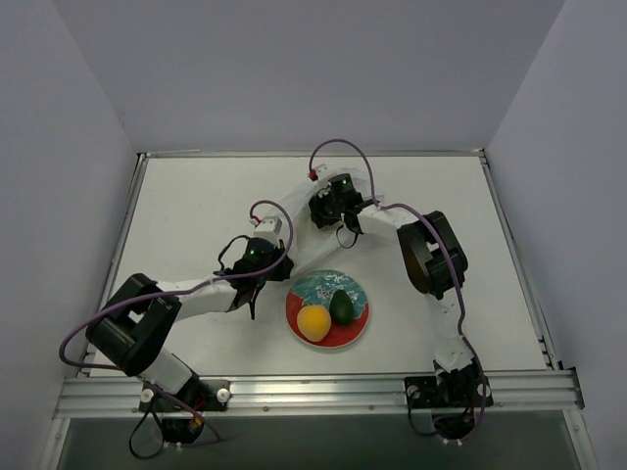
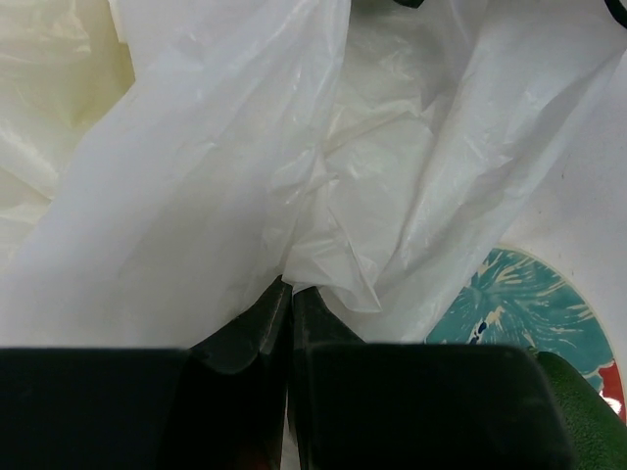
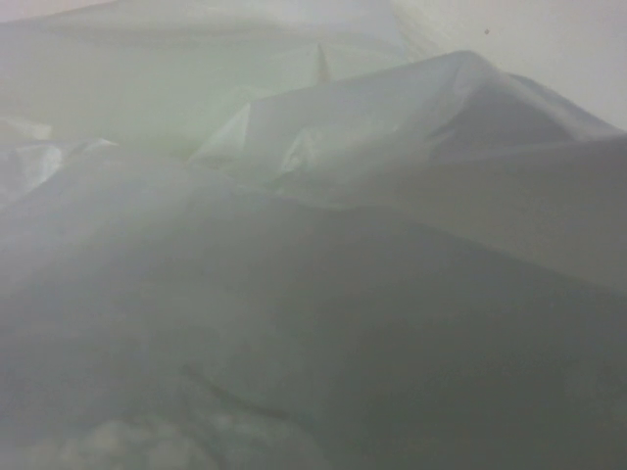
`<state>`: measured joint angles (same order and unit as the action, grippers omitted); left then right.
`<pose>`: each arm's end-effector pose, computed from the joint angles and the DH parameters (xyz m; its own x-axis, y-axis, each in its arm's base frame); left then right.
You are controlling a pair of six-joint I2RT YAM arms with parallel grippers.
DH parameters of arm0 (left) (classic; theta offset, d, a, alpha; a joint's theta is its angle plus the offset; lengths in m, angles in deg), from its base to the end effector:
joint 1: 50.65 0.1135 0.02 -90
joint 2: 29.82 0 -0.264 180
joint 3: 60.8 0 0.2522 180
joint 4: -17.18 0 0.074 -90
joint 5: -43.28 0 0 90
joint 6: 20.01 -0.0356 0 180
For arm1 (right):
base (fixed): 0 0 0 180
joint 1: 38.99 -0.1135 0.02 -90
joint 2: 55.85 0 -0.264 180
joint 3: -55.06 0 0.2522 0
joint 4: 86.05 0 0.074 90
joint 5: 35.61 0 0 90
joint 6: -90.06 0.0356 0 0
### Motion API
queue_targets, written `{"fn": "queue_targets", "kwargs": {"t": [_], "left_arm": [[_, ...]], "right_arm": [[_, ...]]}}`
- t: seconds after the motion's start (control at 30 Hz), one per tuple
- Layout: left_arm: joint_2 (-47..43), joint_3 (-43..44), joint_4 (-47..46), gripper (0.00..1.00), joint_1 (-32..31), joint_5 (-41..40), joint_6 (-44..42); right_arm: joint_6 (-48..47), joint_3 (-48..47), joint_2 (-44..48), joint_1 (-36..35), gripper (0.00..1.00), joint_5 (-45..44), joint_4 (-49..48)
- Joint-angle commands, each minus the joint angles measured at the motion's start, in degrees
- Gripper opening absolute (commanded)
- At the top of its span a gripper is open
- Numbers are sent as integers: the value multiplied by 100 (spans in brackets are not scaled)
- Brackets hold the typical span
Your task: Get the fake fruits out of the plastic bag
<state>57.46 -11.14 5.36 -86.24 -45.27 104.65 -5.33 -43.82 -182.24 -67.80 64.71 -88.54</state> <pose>0.2482 -0.1788 0.1756 -0.6325 -0.2464 -0.7343 0.2925 0.8018 -0.5211 0.4343 0.2461 0.1634 -0.3110 -0.2765 -0.9093 -0.6484 0.7612 -0.0097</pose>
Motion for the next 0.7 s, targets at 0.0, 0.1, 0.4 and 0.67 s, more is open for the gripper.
{"fn": "queue_targets", "kwargs": {"t": [0.0, 0.1, 0.4, 0.67], "left_arm": [[-229, 225, -17, 2, 52, -93, -152], [-291, 207, -8, 2, 52, -93, -161], [-458, 163, -8, 2, 52, -48, -117], [-493, 145, -26, 2, 53, -31, -90]], "right_arm": [[494, 188, 500, 60, 36, 338, -361], [1056, 582, 975, 113, 31, 899, -379], [2428, 1585, 1775, 421, 42, 2035, -89], [2122, 2043, 2759, 193, 63, 464, 561]]}}
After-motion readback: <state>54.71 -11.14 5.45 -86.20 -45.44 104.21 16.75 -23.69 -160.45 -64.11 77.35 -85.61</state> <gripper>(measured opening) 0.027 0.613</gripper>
